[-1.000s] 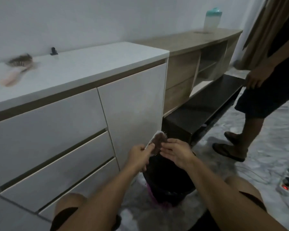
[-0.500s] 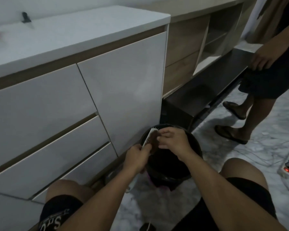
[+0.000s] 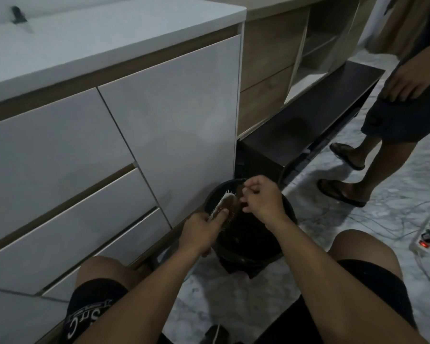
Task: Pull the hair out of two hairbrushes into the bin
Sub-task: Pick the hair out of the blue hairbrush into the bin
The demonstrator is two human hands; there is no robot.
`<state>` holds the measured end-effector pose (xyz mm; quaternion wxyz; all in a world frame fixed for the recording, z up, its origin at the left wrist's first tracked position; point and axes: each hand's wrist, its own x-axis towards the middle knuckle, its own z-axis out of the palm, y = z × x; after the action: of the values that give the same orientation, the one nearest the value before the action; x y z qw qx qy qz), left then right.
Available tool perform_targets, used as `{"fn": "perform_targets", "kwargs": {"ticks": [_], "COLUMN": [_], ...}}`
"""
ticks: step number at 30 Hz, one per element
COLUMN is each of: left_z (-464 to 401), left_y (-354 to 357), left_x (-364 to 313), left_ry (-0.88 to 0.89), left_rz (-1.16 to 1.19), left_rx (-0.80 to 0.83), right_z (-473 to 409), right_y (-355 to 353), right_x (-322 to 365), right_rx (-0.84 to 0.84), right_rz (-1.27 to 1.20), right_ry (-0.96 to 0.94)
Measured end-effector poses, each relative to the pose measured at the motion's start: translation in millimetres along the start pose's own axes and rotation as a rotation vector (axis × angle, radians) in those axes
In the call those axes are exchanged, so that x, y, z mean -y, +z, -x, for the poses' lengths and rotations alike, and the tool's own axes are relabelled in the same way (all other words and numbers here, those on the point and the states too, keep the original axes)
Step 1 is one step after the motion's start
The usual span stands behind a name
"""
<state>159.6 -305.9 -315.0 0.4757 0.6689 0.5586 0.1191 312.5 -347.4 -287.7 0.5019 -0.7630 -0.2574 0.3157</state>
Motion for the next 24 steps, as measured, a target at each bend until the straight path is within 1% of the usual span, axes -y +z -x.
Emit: {"fn": "perform_targets", "kwargs": {"ticks": [2, 3, 5, 6, 9, 10, 11, 13, 15, 17, 18, 20, 24], "left_z": [-0.2, -0.3, 0.8, 1.0, 1.2, 1.1, 1.8, 4.1, 6.6, 9.0, 9.8, 10.4, 11.6], "left_y": [0.7, 0.5, -1.6, -2.8, -7.8, -9.5, -11.2, -14.0, -14.4, -14.1, -13.6, -13.1, -15.9], "left_x": [0.3, 0.4, 0.5, 0.9, 1.1, 1.0, 0.4, -2.4, -5.9, -8.0, -8.4, -7.9, -4.3], "left_ry": [0.007, 0.008, 0.004, -0.001, -0.02, -0.03, -0.038, -0.048, -0.046, -0.027, -0.018, -0.009, -0.008], "left_rz": [-0.006, -0.001, 0.016, 0.029, 0.117, 0.143, 0.165, 0.209, 0.233, 0.226, 0.226, 0.234, 0.186], "left_rx": [0.005, 0.007, 0.014, 0.019, 0.003, -0.009, -0.017, -0.014, 0.007, 0.019, 0.016, -0.006, -0.042], "right_z": [2.6, 3.7, 6.5, 7.9, 6.2, 5.6, 4.5, 4.6, 9.7, 17.4, 20.5, 23.1, 22.3], "right_y": [-0.1, -0.2, 0.4, 1.0, 1.0, 0.2, -0.4, -0.5, 2.1, 7.5, 8.9, 7.6, -5.1], "right_x": [-1.6, -2.1, -3.7, -3.2, -1.7, -0.3, 0.1, -0.7, -2.1, -2.6, -1.7, 0.3, 7.6], "right_rx": [0.127, 0.17, 0.187, 0.163, 0.016, -0.013, -0.027, -0.005, 0.076, 0.159, 0.165, 0.107, -0.006], "right_rz": [0.127, 0.233, 0.406, 0.413, 0.196, 0.127, 0.108, 0.128, 0.079, -0.101, -0.192, -0.282, -0.333], "right_ry": [-0.108, -0.179, -0.302, -0.312, -0.216, -0.183, -0.166, -0.154, -0.093, 0.032, 0.071, 0.093, 0.06]}}
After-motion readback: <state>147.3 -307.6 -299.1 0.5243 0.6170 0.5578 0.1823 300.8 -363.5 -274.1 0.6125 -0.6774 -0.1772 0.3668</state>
